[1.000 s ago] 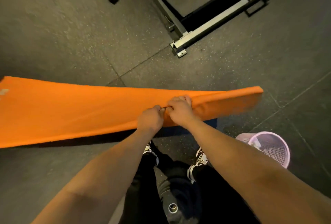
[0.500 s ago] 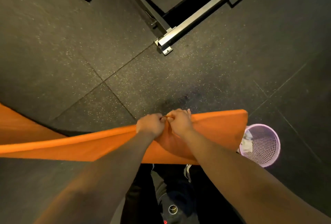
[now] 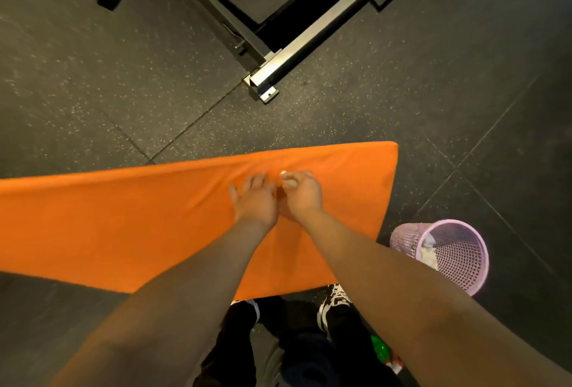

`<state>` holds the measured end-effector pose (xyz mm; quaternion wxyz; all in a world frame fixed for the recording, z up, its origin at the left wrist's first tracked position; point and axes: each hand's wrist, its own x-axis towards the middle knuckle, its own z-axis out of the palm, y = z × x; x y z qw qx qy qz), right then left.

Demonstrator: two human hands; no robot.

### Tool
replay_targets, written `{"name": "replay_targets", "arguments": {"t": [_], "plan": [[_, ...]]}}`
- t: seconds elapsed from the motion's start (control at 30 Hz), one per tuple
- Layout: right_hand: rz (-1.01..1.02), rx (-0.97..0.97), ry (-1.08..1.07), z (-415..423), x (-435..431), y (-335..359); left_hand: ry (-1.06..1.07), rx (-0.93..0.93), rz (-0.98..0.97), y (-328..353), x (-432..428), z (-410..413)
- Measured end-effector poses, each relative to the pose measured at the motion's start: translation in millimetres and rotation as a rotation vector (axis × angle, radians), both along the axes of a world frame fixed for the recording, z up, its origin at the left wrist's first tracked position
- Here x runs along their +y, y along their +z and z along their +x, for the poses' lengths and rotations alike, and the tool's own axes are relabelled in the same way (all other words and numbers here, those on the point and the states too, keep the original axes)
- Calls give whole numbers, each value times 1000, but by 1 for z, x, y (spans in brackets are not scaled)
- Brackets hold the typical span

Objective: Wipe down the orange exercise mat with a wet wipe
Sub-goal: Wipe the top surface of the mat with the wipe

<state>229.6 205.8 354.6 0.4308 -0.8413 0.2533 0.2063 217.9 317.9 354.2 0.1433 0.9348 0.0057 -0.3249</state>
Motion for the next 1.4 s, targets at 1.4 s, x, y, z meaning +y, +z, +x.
{"name": "replay_targets", "arguments": {"t": [1.4], "plan": [[213, 11, -411, -160, -160, -359, 252, 47, -703, -376, -180, -128]]}}
